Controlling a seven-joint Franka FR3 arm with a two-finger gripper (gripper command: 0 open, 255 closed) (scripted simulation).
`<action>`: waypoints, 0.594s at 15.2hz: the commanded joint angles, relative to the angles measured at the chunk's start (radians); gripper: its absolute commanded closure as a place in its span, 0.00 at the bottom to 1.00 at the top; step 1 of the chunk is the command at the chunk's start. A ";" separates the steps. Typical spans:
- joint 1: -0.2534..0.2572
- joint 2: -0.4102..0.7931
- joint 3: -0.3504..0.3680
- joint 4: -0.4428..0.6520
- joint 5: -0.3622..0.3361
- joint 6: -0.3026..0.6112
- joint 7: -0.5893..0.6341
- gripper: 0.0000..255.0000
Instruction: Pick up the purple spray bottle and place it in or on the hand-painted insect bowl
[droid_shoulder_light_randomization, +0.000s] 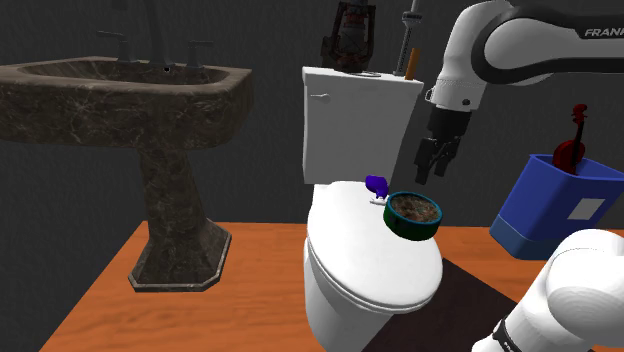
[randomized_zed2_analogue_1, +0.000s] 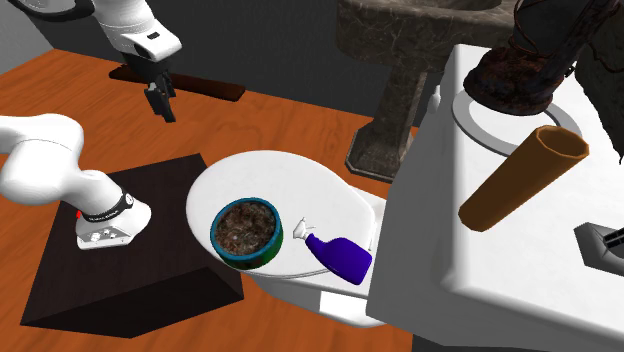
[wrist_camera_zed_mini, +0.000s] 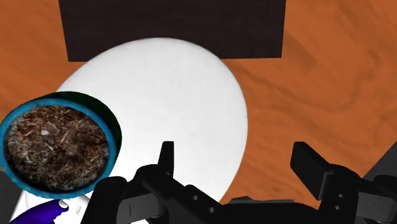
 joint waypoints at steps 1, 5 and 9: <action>0.000 0.000 0.000 0.000 0.000 0.000 0.000 0.00; -0.035 0.116 -0.016 -0.001 -0.019 0.120 0.017 0.00; -0.068 0.242 -0.034 0.017 -0.035 0.232 0.036 0.00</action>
